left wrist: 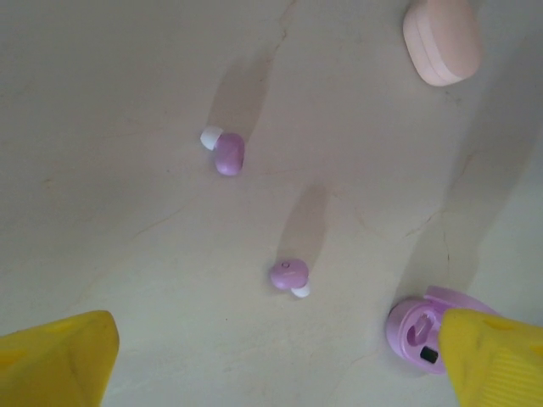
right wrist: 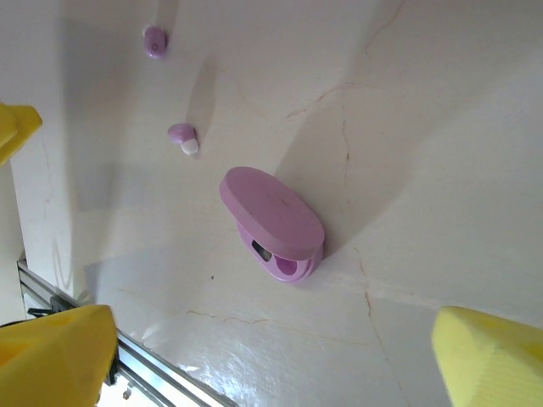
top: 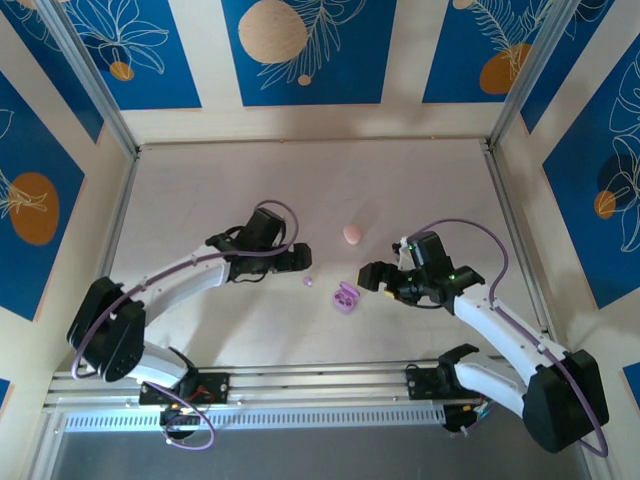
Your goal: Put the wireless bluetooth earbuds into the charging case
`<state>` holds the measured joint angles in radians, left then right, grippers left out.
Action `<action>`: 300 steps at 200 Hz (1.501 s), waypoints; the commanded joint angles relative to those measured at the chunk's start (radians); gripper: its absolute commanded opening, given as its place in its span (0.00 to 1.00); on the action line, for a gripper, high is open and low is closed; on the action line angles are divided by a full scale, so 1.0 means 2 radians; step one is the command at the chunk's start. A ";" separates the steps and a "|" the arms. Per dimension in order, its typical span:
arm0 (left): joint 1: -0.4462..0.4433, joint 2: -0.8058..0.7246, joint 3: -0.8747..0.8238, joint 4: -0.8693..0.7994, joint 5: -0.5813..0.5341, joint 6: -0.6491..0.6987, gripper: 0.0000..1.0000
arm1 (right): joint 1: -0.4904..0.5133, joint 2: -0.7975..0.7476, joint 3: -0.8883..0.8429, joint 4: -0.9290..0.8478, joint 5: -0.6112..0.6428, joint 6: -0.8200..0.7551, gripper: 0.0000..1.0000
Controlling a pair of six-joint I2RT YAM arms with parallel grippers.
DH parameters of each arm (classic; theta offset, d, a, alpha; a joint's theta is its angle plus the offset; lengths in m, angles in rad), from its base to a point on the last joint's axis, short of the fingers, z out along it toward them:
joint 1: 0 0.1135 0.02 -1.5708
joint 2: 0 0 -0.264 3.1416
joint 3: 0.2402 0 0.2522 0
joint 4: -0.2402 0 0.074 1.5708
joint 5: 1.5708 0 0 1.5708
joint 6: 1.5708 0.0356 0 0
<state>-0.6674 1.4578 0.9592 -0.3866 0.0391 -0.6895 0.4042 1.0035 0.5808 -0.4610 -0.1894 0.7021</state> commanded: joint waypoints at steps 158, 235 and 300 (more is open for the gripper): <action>-0.011 0.080 -0.009 0.074 0.095 -0.115 0.40 | -0.025 0.025 0.028 -0.047 0.028 -0.009 0.99; -0.018 0.116 -0.056 0.213 0.135 -0.201 0.52 | -0.027 0.029 0.031 -0.046 0.019 -0.011 0.99; -0.020 0.118 -0.061 0.213 0.128 -0.202 0.52 | -0.029 0.027 0.027 -0.049 0.018 -0.011 0.99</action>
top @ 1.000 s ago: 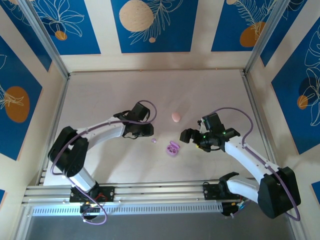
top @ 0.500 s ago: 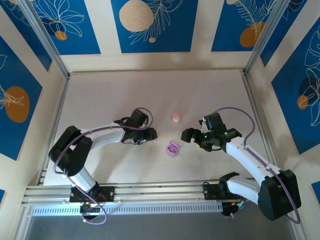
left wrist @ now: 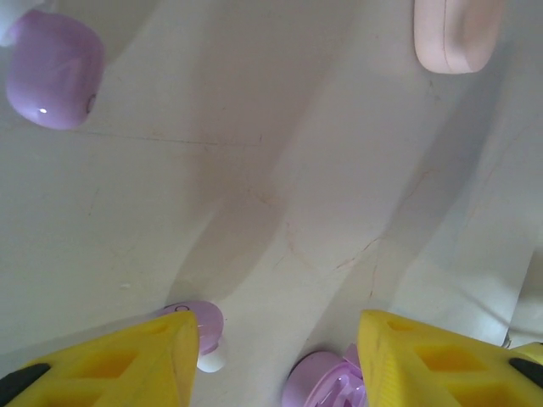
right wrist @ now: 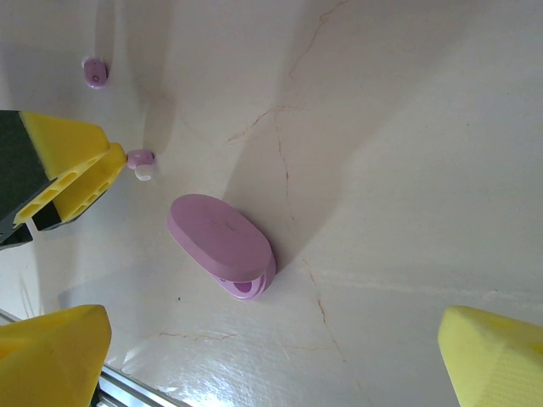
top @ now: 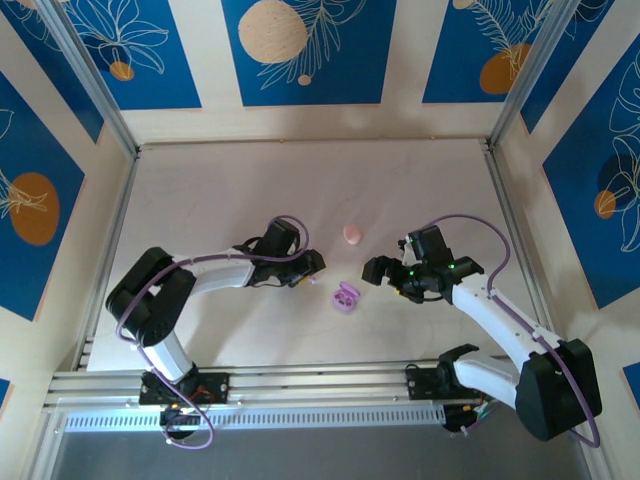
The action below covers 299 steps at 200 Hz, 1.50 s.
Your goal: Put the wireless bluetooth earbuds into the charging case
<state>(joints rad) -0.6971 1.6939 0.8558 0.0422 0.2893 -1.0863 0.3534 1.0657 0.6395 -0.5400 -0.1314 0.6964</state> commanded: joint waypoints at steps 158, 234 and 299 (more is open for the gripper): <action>-0.044 -0.007 0.060 -0.139 -0.065 0.056 0.50 | -0.007 -0.004 -0.012 -0.002 -0.021 -0.006 0.99; -0.058 0.033 0.148 -0.261 -0.132 0.104 0.51 | -0.011 -0.013 -0.022 -0.002 -0.023 -0.008 0.99; -0.064 0.055 0.169 -0.286 -0.127 0.121 0.60 | -0.017 -0.014 -0.026 0.002 -0.032 -0.009 0.99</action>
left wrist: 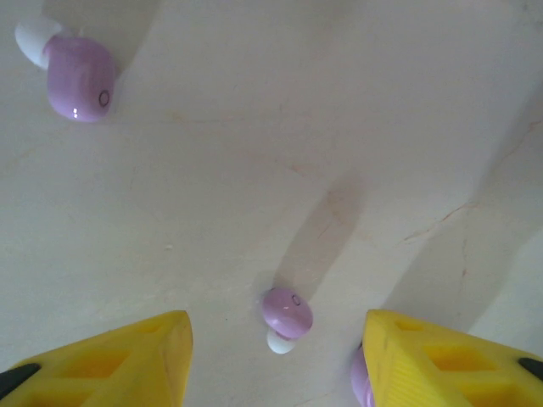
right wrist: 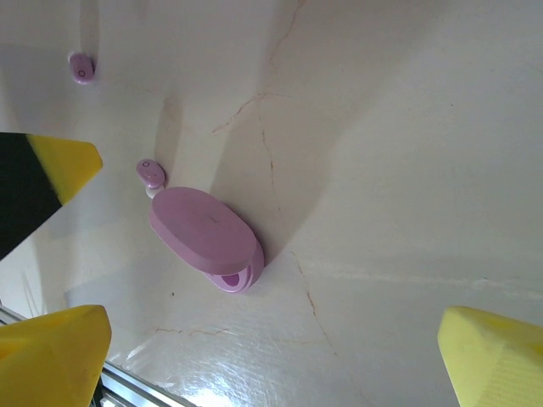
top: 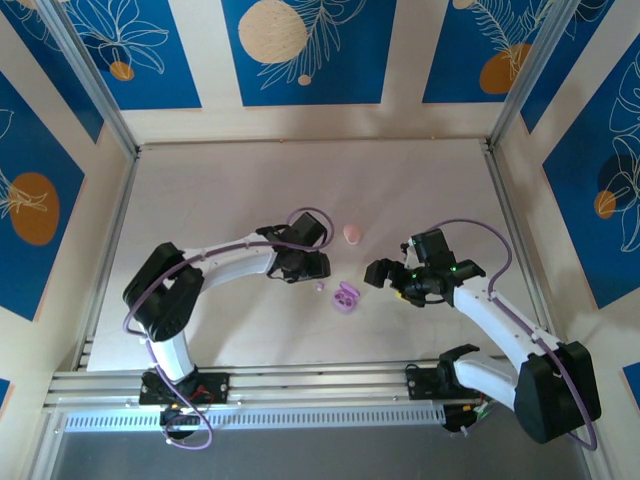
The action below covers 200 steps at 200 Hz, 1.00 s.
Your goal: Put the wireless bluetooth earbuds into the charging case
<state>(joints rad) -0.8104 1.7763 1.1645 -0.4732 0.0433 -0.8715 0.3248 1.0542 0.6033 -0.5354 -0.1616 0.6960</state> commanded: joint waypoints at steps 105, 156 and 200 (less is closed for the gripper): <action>-0.020 0.051 0.048 -0.079 -0.017 0.035 0.61 | -0.006 -0.012 -0.009 -0.002 -0.022 -0.008 0.99; -0.021 0.057 0.051 -0.086 -0.020 0.039 0.61 | -0.007 -0.013 -0.009 0.000 -0.025 -0.009 0.99; -0.021 0.058 0.048 -0.081 -0.012 0.038 0.61 | -0.007 -0.014 -0.011 -0.001 -0.025 -0.009 0.99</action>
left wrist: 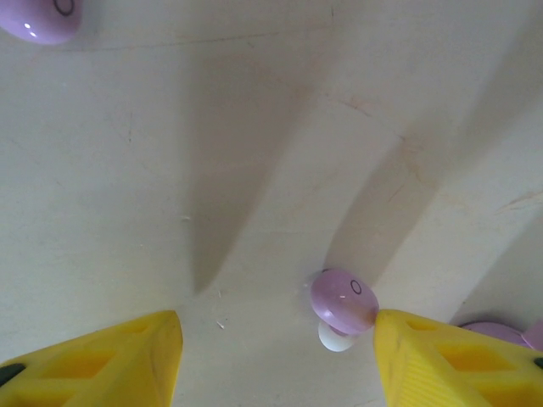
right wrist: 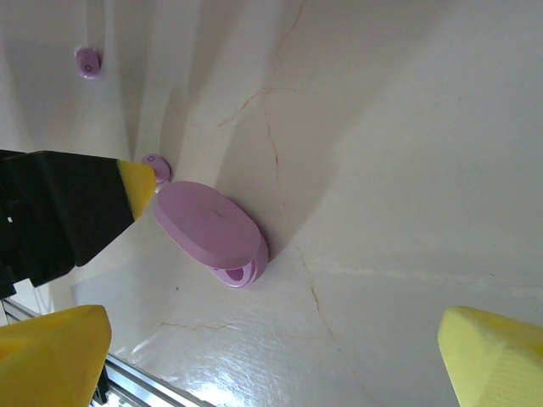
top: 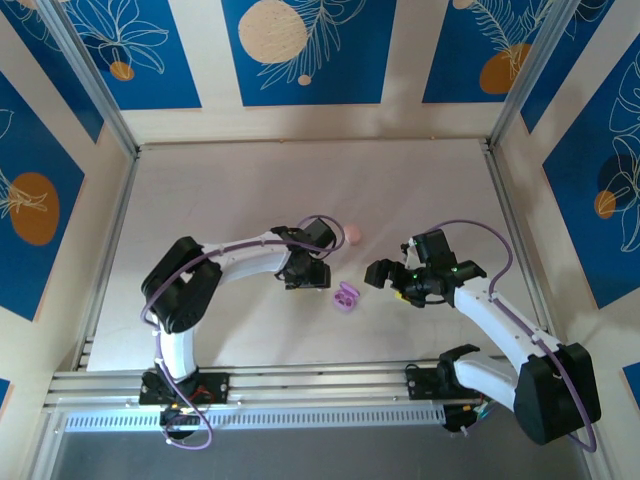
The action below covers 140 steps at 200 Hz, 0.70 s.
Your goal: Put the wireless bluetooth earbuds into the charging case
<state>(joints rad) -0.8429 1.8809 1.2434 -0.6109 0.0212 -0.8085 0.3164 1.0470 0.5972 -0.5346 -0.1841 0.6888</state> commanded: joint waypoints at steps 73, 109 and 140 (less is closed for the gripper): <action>-0.005 -0.012 -0.014 -0.020 -0.008 0.006 0.61 | -0.003 -0.012 -0.010 0.001 -0.015 -0.004 0.99; -0.005 -0.017 -0.019 -0.023 -0.008 0.007 0.61 | -0.004 -0.010 -0.010 0.003 -0.017 -0.004 0.99; -0.005 -0.025 -0.025 -0.032 -0.018 0.008 0.61 | -0.004 -0.009 -0.010 0.005 -0.019 -0.003 0.99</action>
<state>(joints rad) -0.8429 1.8709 1.2137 -0.6147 0.0158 -0.8074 0.3138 1.0416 0.5922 -0.5312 -0.1909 0.6891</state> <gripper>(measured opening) 0.606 0.992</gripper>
